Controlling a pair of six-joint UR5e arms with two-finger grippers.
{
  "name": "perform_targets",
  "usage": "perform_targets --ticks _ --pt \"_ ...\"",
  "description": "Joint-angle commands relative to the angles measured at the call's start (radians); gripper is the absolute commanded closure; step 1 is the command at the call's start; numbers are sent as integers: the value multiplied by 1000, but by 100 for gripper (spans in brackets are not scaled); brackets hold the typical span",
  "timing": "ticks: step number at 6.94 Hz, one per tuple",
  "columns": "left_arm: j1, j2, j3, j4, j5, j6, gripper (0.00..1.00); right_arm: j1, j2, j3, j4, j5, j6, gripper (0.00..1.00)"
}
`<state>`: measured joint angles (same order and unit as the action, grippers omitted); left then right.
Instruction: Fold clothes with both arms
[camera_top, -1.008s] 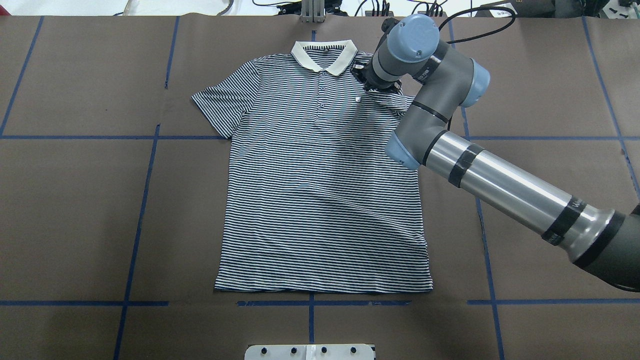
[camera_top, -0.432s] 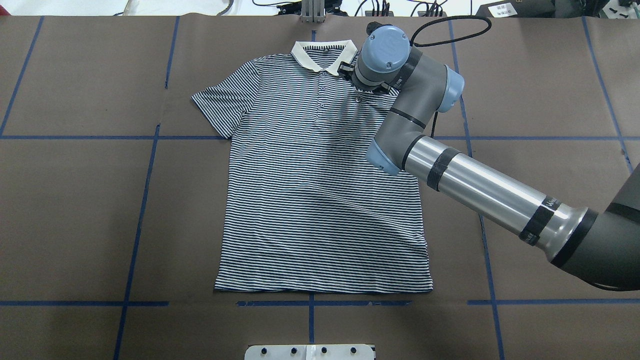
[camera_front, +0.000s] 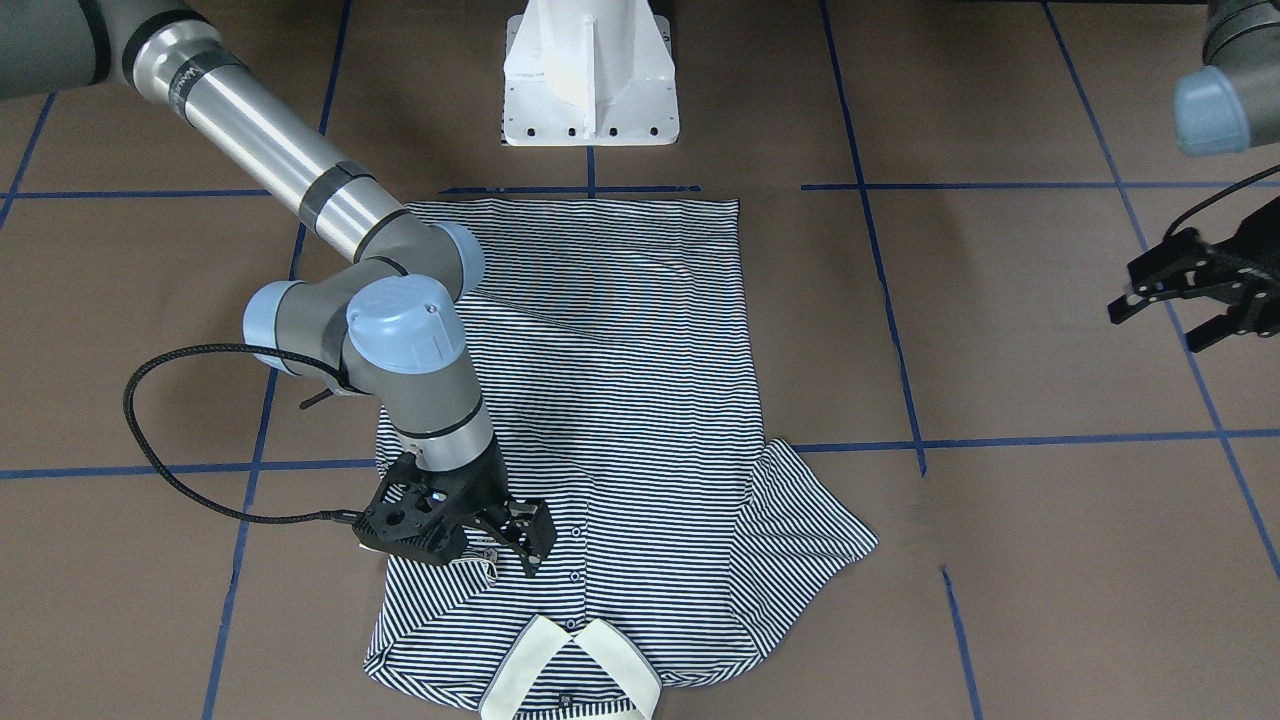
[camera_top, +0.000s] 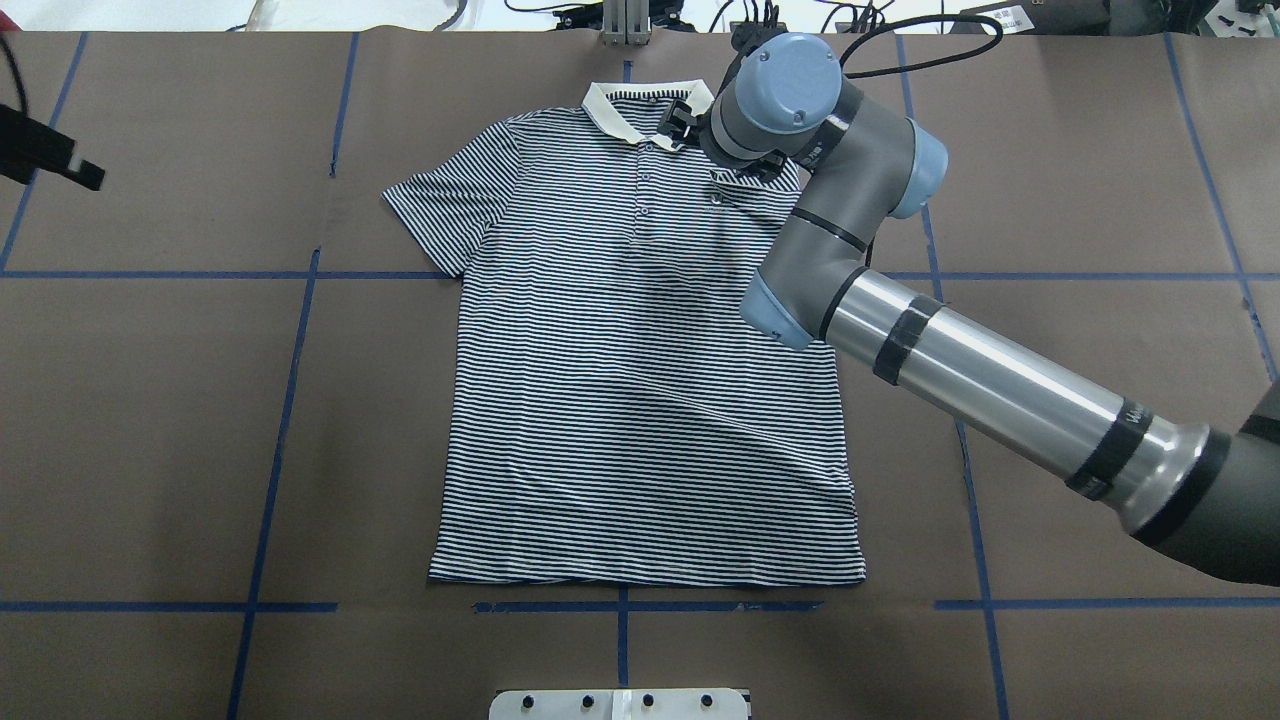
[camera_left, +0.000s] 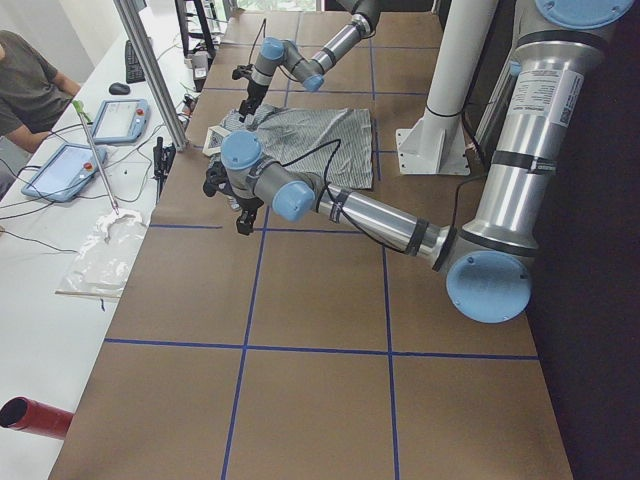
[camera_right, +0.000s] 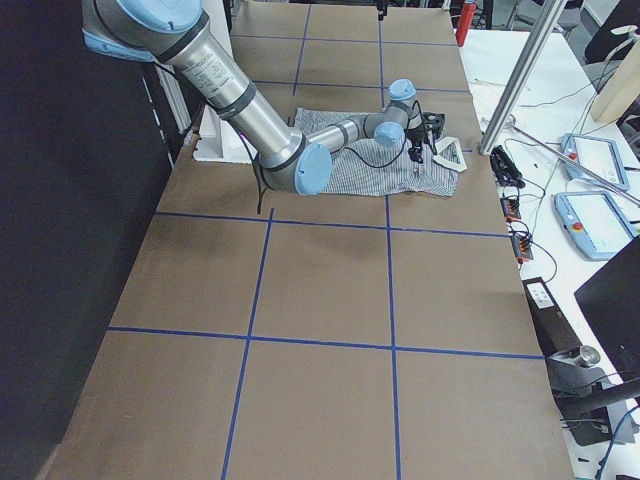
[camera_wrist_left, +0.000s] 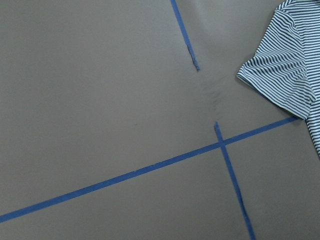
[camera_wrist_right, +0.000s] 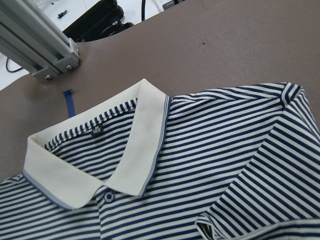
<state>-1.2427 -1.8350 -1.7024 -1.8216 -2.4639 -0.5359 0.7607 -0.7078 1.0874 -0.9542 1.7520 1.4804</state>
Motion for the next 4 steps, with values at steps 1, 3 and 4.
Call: perform_targets --ticks 1,3,4 --pt "144 -148 100 -45 177 -315 0 12 -146 212 -5 75 -5 0" --pt "282 -346 452 -268 372 -488 7 14 -261 365 -5 90 -8 0" --pt "310 -416 598 -350 435 -490 13 15 -294 400 -5 87 -6 0"
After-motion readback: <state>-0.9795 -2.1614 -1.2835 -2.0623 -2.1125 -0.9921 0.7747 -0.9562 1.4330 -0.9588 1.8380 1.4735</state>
